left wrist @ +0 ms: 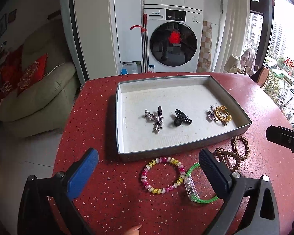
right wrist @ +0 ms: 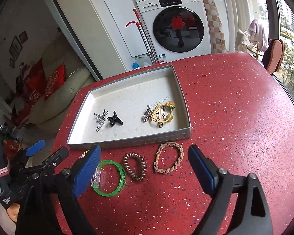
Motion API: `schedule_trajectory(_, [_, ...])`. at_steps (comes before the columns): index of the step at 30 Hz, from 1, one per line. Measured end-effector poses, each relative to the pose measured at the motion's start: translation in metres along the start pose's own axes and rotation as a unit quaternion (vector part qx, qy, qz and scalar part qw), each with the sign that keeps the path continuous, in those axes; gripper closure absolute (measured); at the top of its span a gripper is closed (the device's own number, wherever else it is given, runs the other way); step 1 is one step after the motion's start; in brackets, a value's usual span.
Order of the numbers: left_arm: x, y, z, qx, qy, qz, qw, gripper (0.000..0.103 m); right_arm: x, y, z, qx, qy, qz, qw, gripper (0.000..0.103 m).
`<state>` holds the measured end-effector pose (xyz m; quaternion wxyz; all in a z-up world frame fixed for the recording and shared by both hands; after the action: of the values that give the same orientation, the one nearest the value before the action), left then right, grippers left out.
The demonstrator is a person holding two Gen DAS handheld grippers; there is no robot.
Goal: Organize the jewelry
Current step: 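Open the left tool over the tray, then withdraw both tools toward the remaining bracelets, then grasp the pink-and-yellow beaded bracelet with the left tool while the right tool grasps the brown coil hair tie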
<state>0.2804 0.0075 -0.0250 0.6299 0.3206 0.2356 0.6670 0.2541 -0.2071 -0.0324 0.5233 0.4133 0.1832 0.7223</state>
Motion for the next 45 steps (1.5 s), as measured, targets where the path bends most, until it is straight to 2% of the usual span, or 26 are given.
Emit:
schedule_trajectory(7, [0.003, 0.0, -0.024, 0.033, 0.005, -0.021, 0.9992, 0.0, -0.001, 0.006, -0.019, 0.0, -0.01, 0.018, 1.0, 0.0])
schedule_trajectory(11, [0.002, -0.006, -0.042, 0.056, -0.001, -0.028, 0.998, 0.0, -0.001, 0.0, -0.031, 0.03, -0.011, 0.019, 0.999, 0.0])
schedule_trajectory(16, [0.008, -0.011, -0.056, 0.064, -0.006, -0.007, 0.9979, 0.0, -0.004, -0.009, -0.045, 0.062, -0.004, 0.005, 0.998, 0.0])
schedule_trajectory(23, [0.02, -0.022, -0.056, 0.072, 0.009, 0.012, 0.9973, 0.0, -0.006, -0.015, -0.053, 0.081, 0.005, -0.014, 0.997, 0.0])
schedule_trajectory(29, [0.032, -0.038, -0.057, 0.087, 0.038, 0.039, 0.9948, 0.0, -0.019, -0.018, -0.051, 0.081, 0.006, -0.055, 0.995, 0.0])
schedule_trajectory(41, [0.029, -0.061, -0.052, 0.112, 0.056, 0.023, 0.9919, 0.0, -0.055, -0.024, -0.035, 0.072, -0.031, -0.097, 0.992, 0.001])
schedule_trajectory(45, [0.028, -0.069, -0.047, 0.117, 0.066, 0.02, 0.9907, 0.0, -0.059, -0.033, -0.031, 0.075, -0.033, -0.107, 0.991, 0.008])
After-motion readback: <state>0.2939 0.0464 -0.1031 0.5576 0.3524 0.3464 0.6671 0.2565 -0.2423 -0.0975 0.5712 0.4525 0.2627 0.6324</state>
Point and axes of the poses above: each gripper's, at about its wrist camera, not at the fingertips, and y roughly against the way its jaws point, x to its left, z to its top, the point moved 5 cm from there along -y, roughly the way its jaws point, and after that the axes turned 10 degrees about z, right-handed, at the moved point
